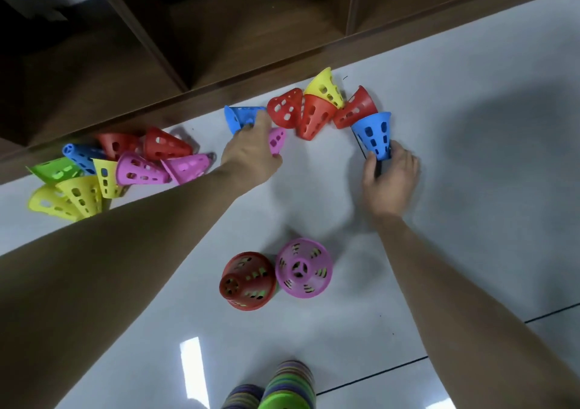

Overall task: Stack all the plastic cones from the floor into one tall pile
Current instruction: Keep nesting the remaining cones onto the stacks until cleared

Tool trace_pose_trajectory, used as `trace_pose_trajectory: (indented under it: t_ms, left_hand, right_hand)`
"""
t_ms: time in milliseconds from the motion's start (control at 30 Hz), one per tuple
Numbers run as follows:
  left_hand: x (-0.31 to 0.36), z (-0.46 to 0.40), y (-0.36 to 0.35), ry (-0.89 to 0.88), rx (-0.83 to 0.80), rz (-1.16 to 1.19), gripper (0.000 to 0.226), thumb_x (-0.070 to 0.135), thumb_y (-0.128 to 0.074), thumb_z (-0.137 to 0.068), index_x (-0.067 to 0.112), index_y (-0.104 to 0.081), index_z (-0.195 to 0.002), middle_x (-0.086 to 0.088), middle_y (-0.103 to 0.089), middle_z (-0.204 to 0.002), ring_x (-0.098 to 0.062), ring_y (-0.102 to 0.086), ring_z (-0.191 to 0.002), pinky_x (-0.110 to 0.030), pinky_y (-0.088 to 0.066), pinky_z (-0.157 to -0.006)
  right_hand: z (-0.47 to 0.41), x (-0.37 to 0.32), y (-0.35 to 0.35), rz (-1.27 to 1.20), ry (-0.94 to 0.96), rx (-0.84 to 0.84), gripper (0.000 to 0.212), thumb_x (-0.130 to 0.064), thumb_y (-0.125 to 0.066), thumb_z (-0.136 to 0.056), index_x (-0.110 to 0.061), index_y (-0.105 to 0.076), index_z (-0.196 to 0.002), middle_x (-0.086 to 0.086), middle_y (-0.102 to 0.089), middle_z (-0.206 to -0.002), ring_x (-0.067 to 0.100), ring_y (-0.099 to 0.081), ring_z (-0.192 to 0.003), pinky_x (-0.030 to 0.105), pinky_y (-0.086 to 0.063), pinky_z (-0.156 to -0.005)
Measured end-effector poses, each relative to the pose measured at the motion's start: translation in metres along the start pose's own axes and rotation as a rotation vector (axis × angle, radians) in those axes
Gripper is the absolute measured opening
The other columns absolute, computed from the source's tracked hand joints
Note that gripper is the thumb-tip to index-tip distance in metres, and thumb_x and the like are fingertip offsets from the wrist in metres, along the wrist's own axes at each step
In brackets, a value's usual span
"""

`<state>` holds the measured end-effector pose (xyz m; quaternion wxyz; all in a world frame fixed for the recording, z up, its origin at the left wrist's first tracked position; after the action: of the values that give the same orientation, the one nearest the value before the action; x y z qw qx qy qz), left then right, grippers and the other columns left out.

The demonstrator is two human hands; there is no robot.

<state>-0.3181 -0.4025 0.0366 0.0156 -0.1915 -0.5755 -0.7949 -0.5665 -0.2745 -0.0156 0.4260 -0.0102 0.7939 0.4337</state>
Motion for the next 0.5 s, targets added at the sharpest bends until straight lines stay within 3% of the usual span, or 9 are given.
trace_pose_trajectory:
  t_ms: [167, 267, 333, 433, 500]
  left_hand:
    - [-0.05, 0.038, -0.011, 0.112, -0.141, -0.177, 0.047, 0.041, -0.064, -0.085, 0.015, -0.043, -0.119, -0.007, -0.057, -0.1, -0.029, -0.059, -0.087, -0.037, -0.049, -0.068]
    - [-0.079, 0.059, -0.021, 0.138, -0.219, -0.239, 0.058, 0.055, -0.066, -0.08, 0.016, -0.05, -0.119, -0.005, -0.058, -0.107, -0.029, -0.058, -0.099, -0.038, -0.051, -0.081]
    - [-0.089, 0.069, -0.026, 0.117, -0.236, -0.225, 0.059, 0.06, -0.068, -0.078, 0.02, -0.055, -0.119, -0.003, -0.061, -0.11, -0.028, -0.058, -0.106, -0.04, -0.048, -0.093]
    - [-0.09, 0.069, -0.011, 0.107, -0.132, 0.053, 0.054, 0.063, -0.069, -0.074, 0.028, -0.062, -0.115, 0.009, -0.064, -0.105, -0.019, -0.061, -0.102, -0.036, -0.047, -0.096]
    - [-0.078, 0.078, 0.016, 0.094, 0.051, 0.374, 0.039, 0.052, -0.075, -0.079, 0.025, -0.066, -0.106, 0.009, -0.064, -0.097, -0.012, -0.062, -0.087, -0.026, -0.047, -0.077]
  right_hand:
    - [0.0, 0.0, 0.003, -0.032, 0.002, 0.016, 0.041, -0.03, -0.057, -0.091, 0.001, -0.061, -0.117, 0.016, -0.064, -0.104, 0.032, -0.055, -0.101, 0.036, -0.04, -0.095]
    - [0.009, -0.009, 0.006, -0.131, -0.043, -0.02, 0.037, -0.025, -0.061, -0.091, 0.0, -0.062, -0.118, 0.016, -0.063, -0.104, 0.028, -0.055, -0.099, 0.02, -0.036, -0.089]
    - [0.021, -0.008, 0.014, -0.295, -0.138, -0.027, 0.035, -0.023, -0.065, -0.088, -0.003, -0.064, -0.117, 0.014, -0.061, -0.103, 0.021, -0.059, -0.091, 0.015, -0.044, -0.083]
    - [0.049, -0.009, 0.03, -0.586, -0.299, -0.032, 0.029, -0.029, -0.066, -0.082, -0.016, -0.067, -0.109, 0.013, -0.065, -0.105, 0.015, -0.066, -0.083, 0.033, -0.058, -0.078]
    - [0.068, -0.015, 0.045, -0.636, -0.333, -0.052, 0.028, -0.03, -0.067, -0.082, -0.014, -0.069, -0.106, 0.013, -0.068, -0.104, 0.011, -0.066, -0.082, 0.032, -0.057, -0.074]
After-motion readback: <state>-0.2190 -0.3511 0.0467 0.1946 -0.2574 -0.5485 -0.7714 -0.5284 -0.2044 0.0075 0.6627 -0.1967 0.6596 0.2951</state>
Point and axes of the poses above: each hand's wrist, its own z-axis away from the middle knuckle, its own y-axis out of the back of the hand, x = y × z, the point moved 8 cm from there along -z, towards the middle knuckle
